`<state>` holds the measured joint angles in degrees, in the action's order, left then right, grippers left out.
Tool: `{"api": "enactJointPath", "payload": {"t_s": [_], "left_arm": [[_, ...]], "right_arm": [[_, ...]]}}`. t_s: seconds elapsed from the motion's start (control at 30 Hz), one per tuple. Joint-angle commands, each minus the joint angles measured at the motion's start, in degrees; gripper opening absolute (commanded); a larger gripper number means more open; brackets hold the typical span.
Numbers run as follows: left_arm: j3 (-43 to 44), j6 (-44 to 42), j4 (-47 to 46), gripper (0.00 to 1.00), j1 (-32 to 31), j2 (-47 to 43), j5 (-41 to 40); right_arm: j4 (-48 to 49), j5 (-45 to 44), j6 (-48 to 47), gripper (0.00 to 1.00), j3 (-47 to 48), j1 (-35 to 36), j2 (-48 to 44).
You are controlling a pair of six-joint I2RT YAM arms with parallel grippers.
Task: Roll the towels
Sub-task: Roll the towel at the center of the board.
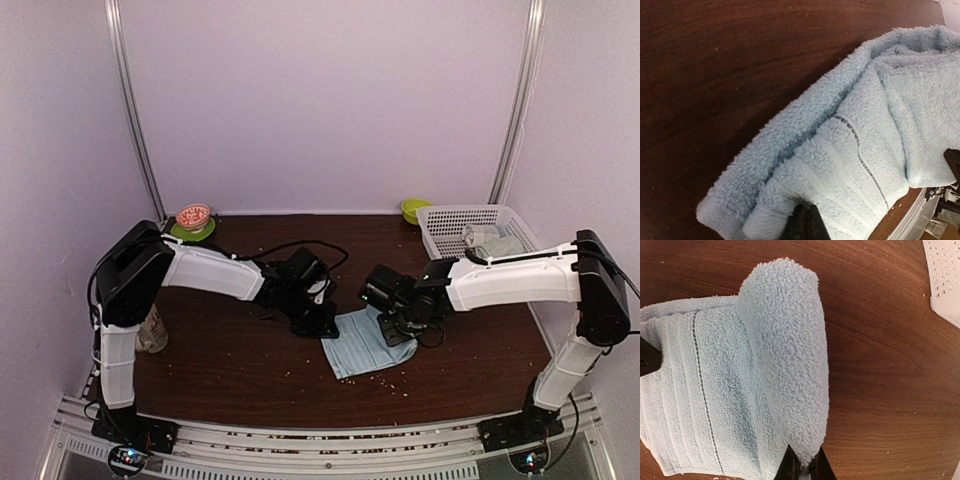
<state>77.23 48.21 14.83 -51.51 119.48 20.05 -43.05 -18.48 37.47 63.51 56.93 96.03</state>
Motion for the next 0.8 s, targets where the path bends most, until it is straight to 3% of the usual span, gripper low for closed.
{"api": "enactJointPath", "payload": {"t_s": [0.0,0.4,0.77], "left_arm": [[-1.12,-0.2,-0.33,0.0,0.35,2.28,-1.63],[-4.01,1.42,-2.84,0.0,0.33,2.86,-0.73],[-4.61,1.59,-3.4,0.0,0.35,2.57,-0.13]], "right_arm": [[1.33,0.55,-0.49,0.0,1.98,1.61,0.98],[5.43,5.15,-0.73,0.0,2.35,3.32,2.47],[15.05,15.7,-0.59,0.28,-2.12,3.0,0.62]]}}
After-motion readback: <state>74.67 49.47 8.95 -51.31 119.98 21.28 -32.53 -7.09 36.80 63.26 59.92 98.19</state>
